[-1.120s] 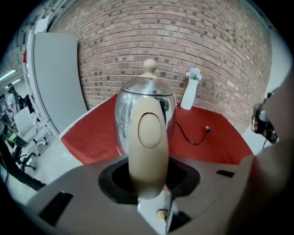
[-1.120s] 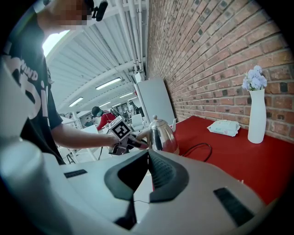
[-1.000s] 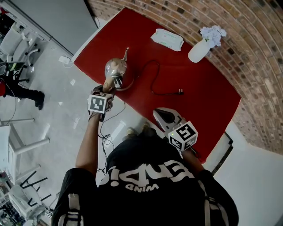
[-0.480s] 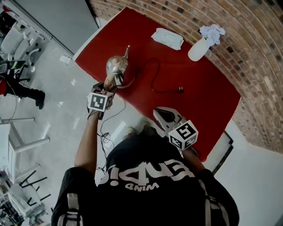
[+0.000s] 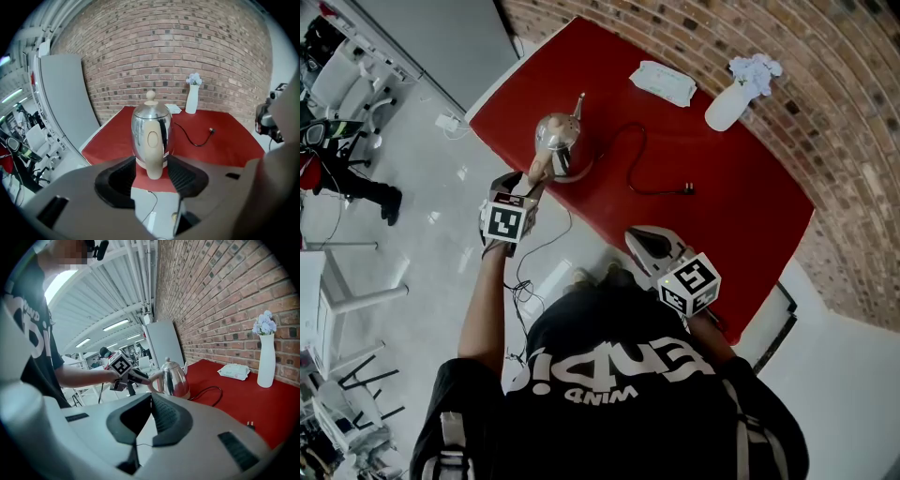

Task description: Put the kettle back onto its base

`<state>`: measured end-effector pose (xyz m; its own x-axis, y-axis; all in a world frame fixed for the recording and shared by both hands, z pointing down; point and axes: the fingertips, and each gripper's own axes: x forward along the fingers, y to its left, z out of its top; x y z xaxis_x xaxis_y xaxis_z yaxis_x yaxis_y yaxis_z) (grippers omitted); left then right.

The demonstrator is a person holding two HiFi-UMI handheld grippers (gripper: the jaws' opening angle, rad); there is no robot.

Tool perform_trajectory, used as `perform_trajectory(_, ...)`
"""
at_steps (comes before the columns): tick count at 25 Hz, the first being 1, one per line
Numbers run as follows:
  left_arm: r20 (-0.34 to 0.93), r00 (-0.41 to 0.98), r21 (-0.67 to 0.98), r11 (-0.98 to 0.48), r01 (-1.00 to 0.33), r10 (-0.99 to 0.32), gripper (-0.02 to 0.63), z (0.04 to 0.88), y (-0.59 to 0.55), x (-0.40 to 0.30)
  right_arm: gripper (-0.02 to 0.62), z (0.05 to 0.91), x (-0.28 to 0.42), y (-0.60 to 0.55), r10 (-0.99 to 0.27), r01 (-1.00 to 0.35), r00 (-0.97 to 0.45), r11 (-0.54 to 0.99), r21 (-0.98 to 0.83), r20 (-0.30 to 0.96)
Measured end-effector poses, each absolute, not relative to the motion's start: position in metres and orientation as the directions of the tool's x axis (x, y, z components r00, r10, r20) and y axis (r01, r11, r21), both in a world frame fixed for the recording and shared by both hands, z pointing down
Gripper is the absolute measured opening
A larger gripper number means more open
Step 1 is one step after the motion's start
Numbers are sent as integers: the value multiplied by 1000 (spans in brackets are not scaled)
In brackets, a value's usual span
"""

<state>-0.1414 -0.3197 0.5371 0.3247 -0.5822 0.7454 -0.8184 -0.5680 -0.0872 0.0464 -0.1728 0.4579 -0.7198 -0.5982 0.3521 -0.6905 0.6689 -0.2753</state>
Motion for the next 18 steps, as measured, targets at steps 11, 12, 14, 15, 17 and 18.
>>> perform_trajectory(11,641,361,-50,-507,-860,-677,66,455,-278,-133,23,453,36,-168,-530,-613,-785,739,-280,320)
perform_trajectory(12,630,362,-50,-501,-864,-687,55,448,-272,-131,23,453,36,-167,-519,-601,-794,747,-282,318)
perform_trajectory(14,604,353,-45,-472,-880,-715,23,430,-257,-128,23,455,34,-166,-483,-566,-818,773,-288,313)
perform_trajectory(15,591,351,-35,-458,-888,-726,20,422,-248,-125,23,456,33,-166,-463,-545,-831,786,-291,309)
perform_trajectory(17,572,353,-20,-443,-896,-741,18,408,-234,-119,23,459,33,-165,-431,-513,-850,805,-297,303)
perform_trajectory(18,561,353,-21,-439,-898,-749,14,402,-228,-116,23,461,33,-164,-417,-501,-857,812,-300,303)
